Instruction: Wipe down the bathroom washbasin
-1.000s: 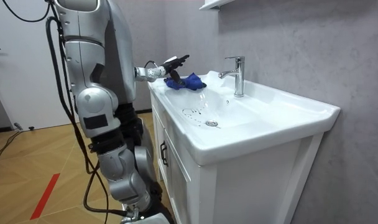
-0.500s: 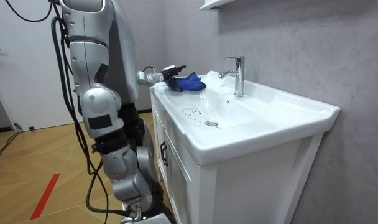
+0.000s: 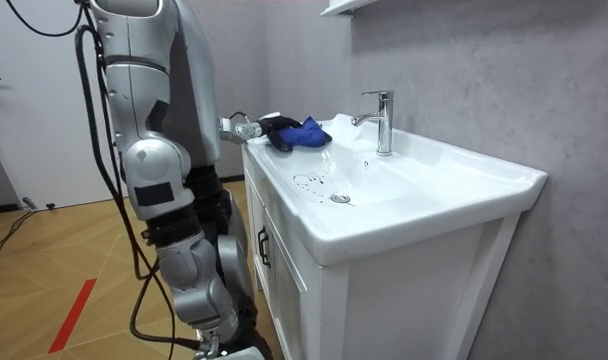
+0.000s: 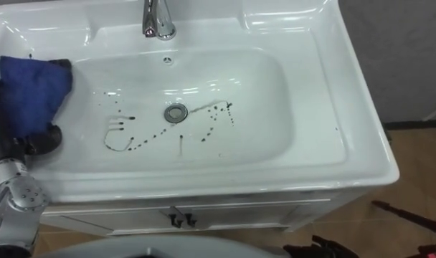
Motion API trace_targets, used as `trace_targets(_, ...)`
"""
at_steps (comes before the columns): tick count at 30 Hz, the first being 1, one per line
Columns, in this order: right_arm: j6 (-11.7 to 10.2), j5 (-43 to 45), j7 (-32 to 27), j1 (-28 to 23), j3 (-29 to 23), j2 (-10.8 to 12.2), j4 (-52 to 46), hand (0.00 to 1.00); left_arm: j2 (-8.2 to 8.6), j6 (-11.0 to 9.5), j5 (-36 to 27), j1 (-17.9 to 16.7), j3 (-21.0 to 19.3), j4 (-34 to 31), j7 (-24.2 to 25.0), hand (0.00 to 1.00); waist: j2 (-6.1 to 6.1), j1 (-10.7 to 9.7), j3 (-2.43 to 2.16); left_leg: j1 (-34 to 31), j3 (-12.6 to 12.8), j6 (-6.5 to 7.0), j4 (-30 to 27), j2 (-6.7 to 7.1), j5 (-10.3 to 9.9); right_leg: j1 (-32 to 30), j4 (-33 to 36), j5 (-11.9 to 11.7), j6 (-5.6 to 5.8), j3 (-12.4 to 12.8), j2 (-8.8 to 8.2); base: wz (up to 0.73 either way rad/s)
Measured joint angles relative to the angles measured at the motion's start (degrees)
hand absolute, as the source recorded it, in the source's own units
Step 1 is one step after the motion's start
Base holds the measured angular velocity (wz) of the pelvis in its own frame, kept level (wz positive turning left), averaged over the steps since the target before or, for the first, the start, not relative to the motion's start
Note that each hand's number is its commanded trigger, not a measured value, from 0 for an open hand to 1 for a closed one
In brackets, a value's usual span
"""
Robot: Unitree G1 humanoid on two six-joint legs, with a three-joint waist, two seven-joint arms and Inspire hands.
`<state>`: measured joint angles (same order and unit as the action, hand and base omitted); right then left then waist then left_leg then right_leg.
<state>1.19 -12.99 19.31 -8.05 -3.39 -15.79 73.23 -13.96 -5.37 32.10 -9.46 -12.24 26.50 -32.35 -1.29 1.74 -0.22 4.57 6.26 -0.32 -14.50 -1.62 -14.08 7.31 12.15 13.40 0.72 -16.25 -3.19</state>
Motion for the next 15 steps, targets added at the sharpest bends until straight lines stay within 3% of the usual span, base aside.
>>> trace_targets(7, 0.3, 0.1, -0.5, 0.0, 0.0, -0.2, 0.0, 0.00, -0.98, 0.0, 0.1, 2.6, -1.6, 2.7, -0.6, 1.00, -0.14, 0.1, -0.14, 0.2, 0.3, -0.08, 0.0, 0.01, 0.1, -0.1, 0.2, 0.0, -0.01, 0.4, -0.03, -0.02)
trace_targets(15, 1.5, 0.9, -0.5, 0.0, -0.1, -0.2, 0.2, 0.00, -1.10, 0.1, 1.4, 3.1, -3.4, 2.8, 0.9, 1.00, 0.26, 0.3, -0.39, 0.8, 1.0, -0.08, 0.1, 0.01, 0.1, 0.0, 0.4, 0.0, 0.04, 0.7, -0.14, -0.02)
